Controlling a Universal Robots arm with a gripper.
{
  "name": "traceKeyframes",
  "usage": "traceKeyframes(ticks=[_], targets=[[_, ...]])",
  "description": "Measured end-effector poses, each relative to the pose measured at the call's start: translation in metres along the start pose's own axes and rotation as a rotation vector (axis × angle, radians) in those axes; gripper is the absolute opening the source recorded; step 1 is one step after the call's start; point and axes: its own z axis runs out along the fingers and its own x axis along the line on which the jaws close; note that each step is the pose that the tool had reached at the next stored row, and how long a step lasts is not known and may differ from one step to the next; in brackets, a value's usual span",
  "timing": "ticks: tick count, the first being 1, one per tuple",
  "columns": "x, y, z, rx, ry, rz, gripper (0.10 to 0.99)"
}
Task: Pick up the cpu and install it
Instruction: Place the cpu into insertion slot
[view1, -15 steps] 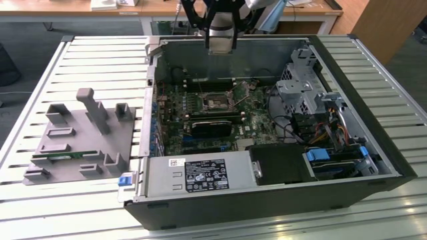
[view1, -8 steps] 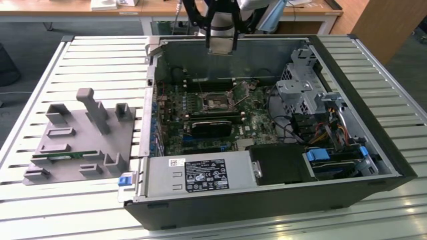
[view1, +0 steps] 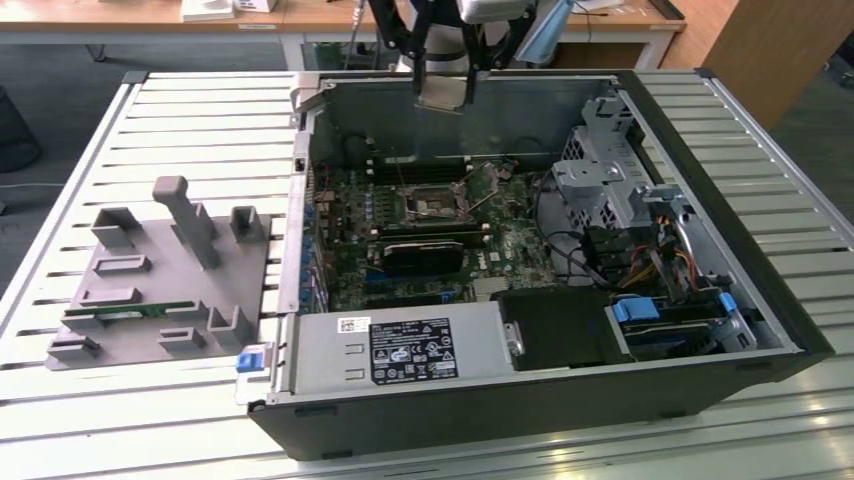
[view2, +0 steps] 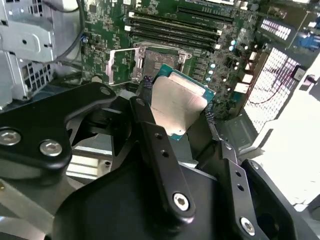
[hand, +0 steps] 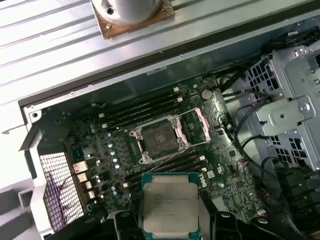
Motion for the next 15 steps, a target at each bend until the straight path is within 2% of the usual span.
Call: traceKeyframes(ticks=[15], targets=[[0.0000,-0.0003,0.0028,0.002,-0.0249,0.265,0.533]])
